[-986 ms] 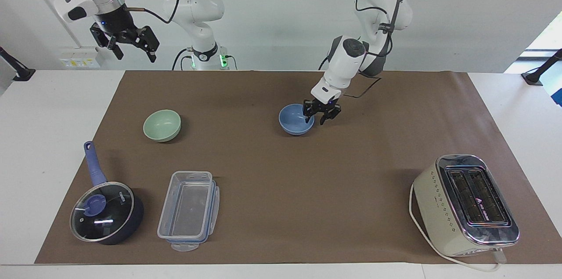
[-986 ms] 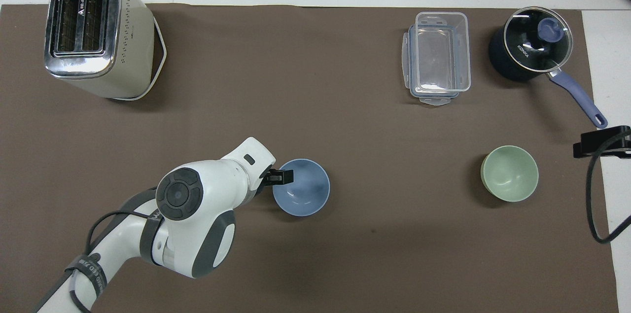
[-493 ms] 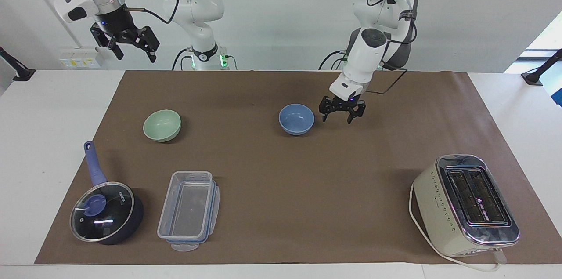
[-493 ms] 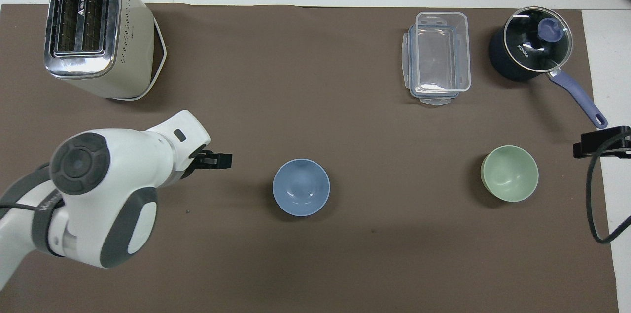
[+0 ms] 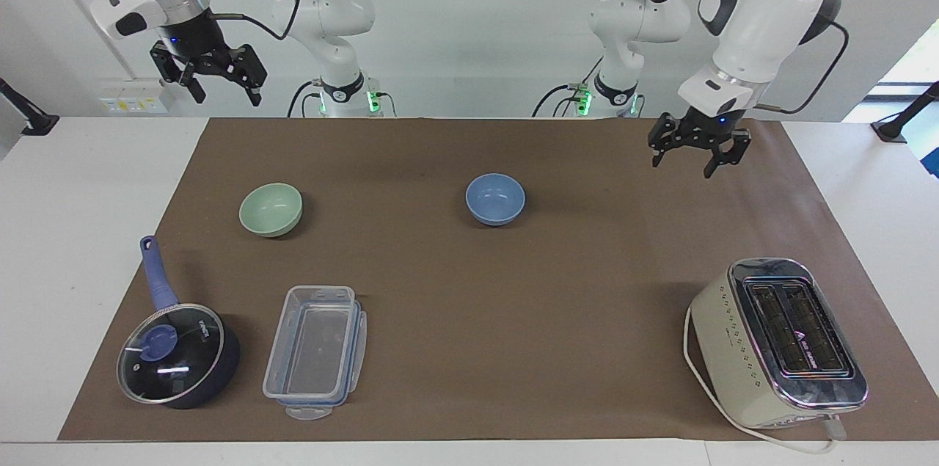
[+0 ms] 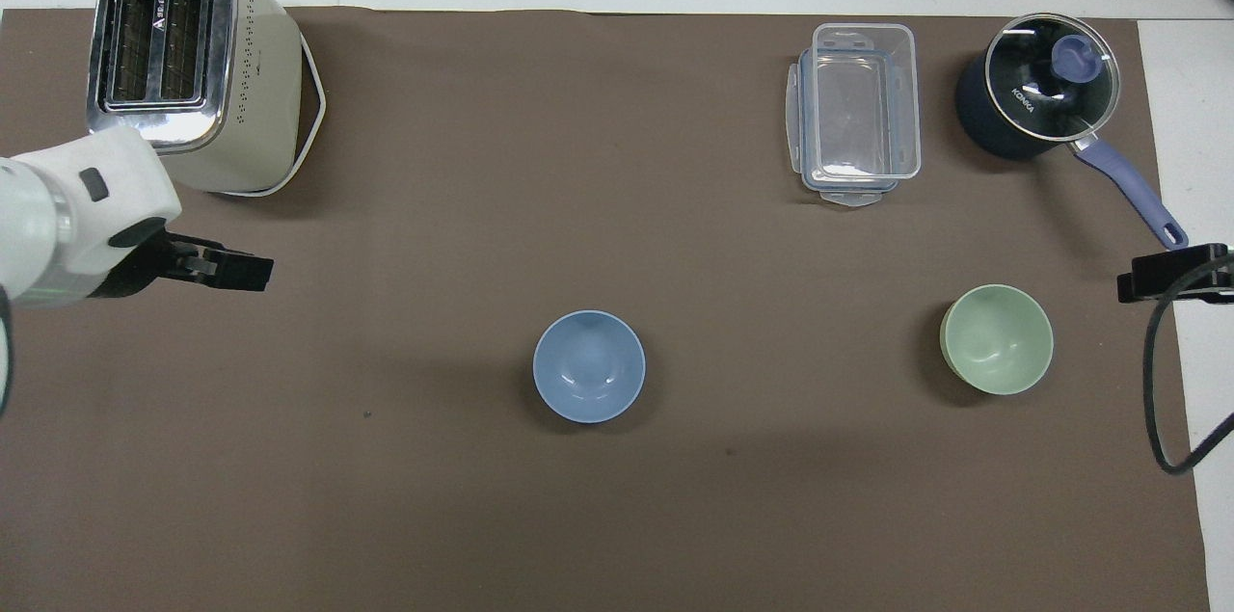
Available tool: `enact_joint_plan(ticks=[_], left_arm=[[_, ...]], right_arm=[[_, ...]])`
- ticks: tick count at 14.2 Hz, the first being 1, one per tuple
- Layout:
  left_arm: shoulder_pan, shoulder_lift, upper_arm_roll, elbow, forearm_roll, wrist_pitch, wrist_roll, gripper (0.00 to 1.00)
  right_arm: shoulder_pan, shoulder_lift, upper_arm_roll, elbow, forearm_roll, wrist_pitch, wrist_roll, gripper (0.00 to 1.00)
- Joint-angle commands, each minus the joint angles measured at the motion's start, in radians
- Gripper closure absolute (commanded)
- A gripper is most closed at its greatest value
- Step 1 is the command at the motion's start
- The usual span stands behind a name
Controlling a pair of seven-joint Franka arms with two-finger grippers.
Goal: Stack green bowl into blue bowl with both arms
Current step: 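Release the blue bowl and withdraw the left gripper to rest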
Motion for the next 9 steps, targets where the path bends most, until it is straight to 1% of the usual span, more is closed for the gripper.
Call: enact_joint_plan(ticks=[1,3,5,7,9], left_arm=[[0.055,0.052,-0.012,0.182,0.036,-0.135,0.064,0.0],[0.093,0.111,-0.012,0.318,0.034,-0.243,0.091,0.0],[0.099,0.162,-0.006,0.405,0.03,-0.3,0.091,0.0],[0.118,0.17,-0.006,0.416,0.025,-0.311,0.091,0.0],[0.112,0.153,-0.01,0.401,0.024,-0.303,0.091,0.0]], right_arm=[[-0.037,-0.01,0.0,-0.111,-0.004,0.126,-0.083,0.0],[-0.078,0.017,0.0,-0.166,-0.005,0.189,-0.117,0.0],[-0.117,0.062,0.0,-0.218,-0.005,0.26,-0.187,0.0],[-0.141,0.096,0.0,-0.272,-0.005,0.324,-0.232,0.0],[-0.161,0.122,0.0,-0.358,-0.005,0.447,-0.281,0.0]])
